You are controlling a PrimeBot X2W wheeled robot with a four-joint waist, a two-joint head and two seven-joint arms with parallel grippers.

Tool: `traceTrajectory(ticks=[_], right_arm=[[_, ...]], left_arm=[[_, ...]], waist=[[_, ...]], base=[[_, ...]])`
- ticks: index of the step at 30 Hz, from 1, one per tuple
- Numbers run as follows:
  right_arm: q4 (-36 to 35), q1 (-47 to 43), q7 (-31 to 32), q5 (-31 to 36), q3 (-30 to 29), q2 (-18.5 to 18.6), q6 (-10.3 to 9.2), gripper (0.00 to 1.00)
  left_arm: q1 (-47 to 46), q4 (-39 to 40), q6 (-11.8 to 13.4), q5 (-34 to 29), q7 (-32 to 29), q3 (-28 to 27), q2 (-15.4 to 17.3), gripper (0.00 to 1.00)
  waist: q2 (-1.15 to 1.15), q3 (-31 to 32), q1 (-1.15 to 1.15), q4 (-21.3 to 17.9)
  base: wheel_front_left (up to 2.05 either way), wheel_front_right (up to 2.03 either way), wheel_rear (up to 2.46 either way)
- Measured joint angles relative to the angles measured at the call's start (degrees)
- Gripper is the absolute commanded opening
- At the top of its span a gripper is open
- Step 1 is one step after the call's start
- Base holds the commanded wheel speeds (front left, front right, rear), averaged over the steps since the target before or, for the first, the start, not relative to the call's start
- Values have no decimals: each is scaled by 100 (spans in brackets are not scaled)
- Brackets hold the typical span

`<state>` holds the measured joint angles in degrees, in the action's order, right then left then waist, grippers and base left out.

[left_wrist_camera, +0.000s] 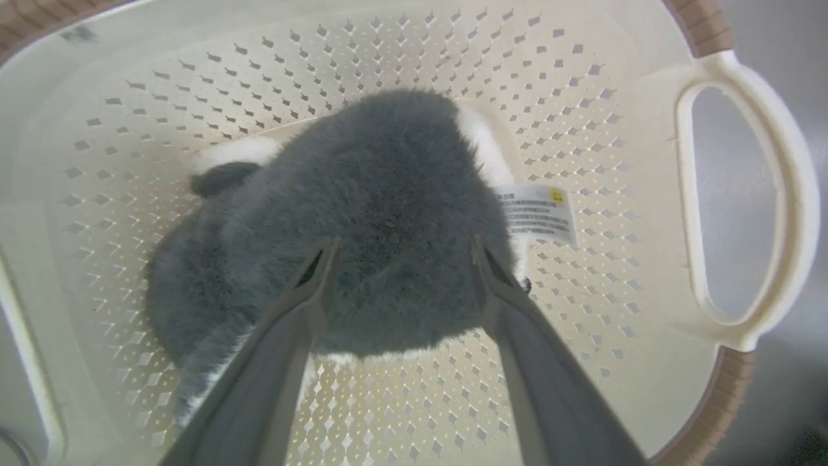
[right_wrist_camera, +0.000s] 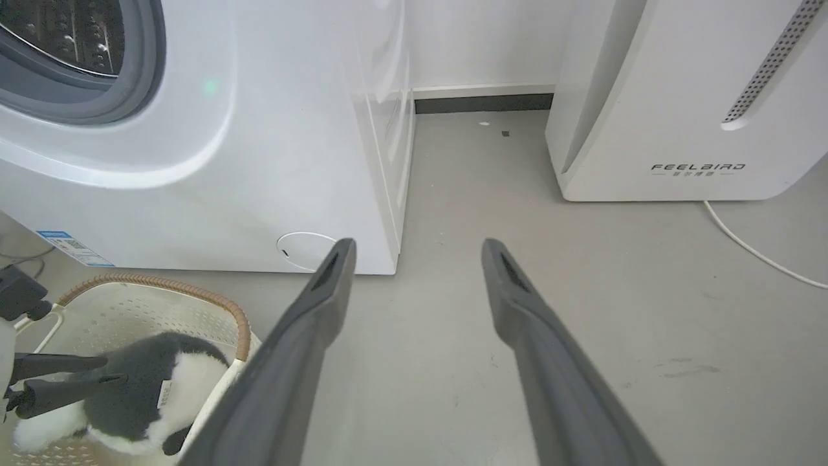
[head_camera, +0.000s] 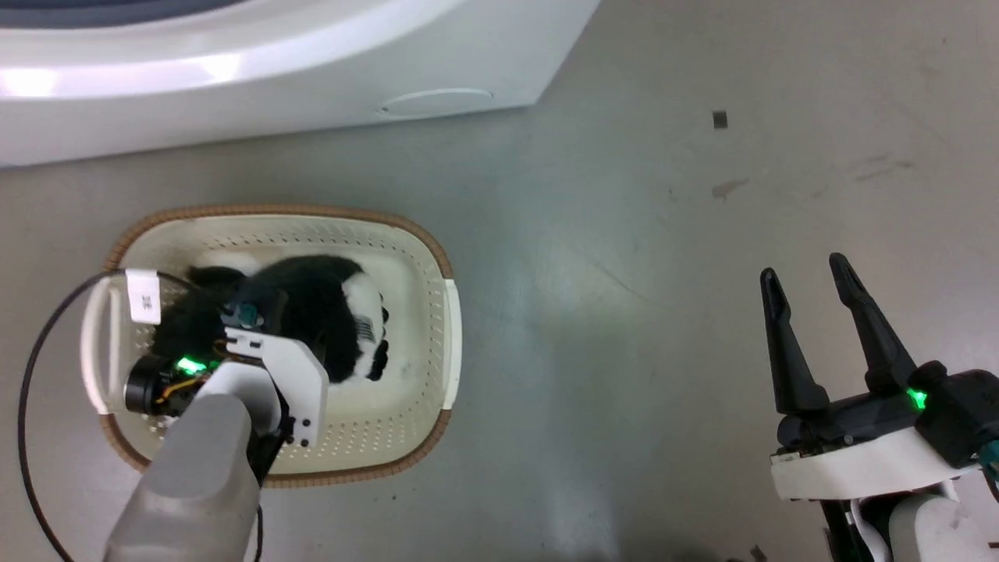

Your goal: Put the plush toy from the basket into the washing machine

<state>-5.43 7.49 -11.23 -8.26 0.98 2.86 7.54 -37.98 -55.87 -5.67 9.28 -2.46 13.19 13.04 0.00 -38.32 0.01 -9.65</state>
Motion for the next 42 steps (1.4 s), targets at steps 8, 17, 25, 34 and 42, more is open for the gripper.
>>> traceTrajectory(ticks=[8, 17, 25, 34, 42], right_arm=[[-36, 87, -101, -125, 66, 0, 0, 100], [-42, 164, -207, -297, 123, 0, 0, 100], [-24, 268, -299, -358, 141, 0, 0, 100], [86, 311, -349, -380, 91, 0, 0, 100], [263, 261, -349, -185, -2, 0, 0, 100]], left_arm=[[-487, -457, -55, 163, -143, 301, 219, 100], [-1001, -917, -116, 415, -163, 646, 364, 100], [-1220, -1381, -205, 687, -131, 888, 391, 0], [-1186, -1695, -240, 951, 331, 984, 331, 0], [-610, -1734, -198, 1290, 904, 947, 38, 0]], waist=[[0, -518, 0, -165], [0, -1055, 0, -342], [0, -1327, 0, -466], [0, -1006, 0, -425], [0, -208, 0, -270]], base=[[0, 0, 0], [0, 0, 0], [0, 0, 0], [0, 0, 0], [0, 0, 0]])
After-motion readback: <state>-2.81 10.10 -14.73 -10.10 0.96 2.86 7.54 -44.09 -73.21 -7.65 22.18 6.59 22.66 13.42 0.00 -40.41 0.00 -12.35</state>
